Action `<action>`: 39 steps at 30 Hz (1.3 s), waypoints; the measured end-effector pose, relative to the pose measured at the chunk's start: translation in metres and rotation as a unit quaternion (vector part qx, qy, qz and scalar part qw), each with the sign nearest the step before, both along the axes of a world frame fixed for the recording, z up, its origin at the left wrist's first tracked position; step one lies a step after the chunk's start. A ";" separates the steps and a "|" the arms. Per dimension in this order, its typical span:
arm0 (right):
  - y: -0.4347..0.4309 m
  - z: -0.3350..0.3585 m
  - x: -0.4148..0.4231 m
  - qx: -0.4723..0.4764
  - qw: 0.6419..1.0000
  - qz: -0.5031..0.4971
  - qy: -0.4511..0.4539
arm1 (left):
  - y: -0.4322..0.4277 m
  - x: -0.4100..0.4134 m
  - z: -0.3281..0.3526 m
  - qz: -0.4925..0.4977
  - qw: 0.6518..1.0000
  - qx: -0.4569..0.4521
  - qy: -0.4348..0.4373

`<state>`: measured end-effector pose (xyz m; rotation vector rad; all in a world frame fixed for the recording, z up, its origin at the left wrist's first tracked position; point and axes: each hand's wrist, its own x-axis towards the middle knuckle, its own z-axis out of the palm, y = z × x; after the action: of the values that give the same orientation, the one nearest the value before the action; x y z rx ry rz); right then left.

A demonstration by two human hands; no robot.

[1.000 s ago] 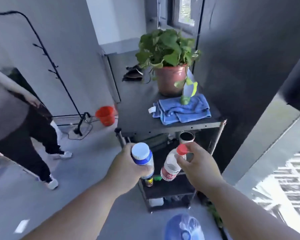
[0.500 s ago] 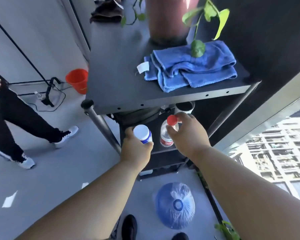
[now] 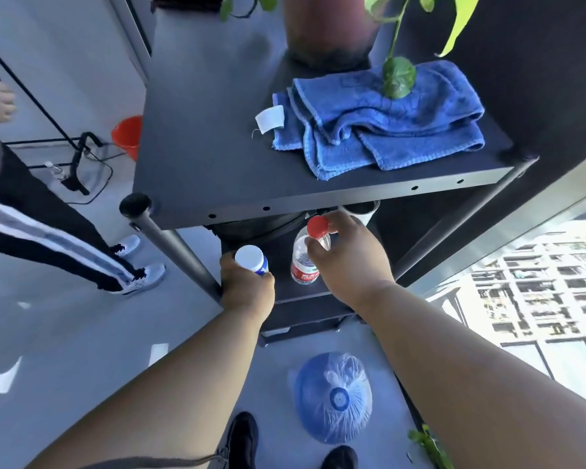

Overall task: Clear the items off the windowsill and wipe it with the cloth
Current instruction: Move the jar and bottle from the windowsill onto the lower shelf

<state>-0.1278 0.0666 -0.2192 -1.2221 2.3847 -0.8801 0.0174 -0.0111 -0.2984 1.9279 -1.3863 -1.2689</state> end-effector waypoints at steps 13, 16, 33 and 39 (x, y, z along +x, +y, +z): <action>-0.014 -0.001 0.013 0.007 0.998 0.048 -0.029 | 0.013 0.017 0.071 -0.228 0.945 -0.230 -0.040; -0.014 -0.001 0.014 0.000 0.998 0.057 -0.038 | 0.005 0.012 0.097 -0.241 0.940 -0.240 -0.001; -0.024 -0.058 0.020 0.138 0.984 0.021 -0.111 | -0.032 -0.011 0.107 -0.282 0.889 -0.307 -0.192; -0.043 -0.057 0.026 0.111 0.984 0.021 -0.135 | -0.044 -0.007 0.098 -0.373 0.886 -0.157 -0.225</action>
<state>-0.1014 0.0239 -0.2758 -0.9943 2.1650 -0.6954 0.0103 -0.0555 -0.2007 1.5477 -2.5626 -0.7869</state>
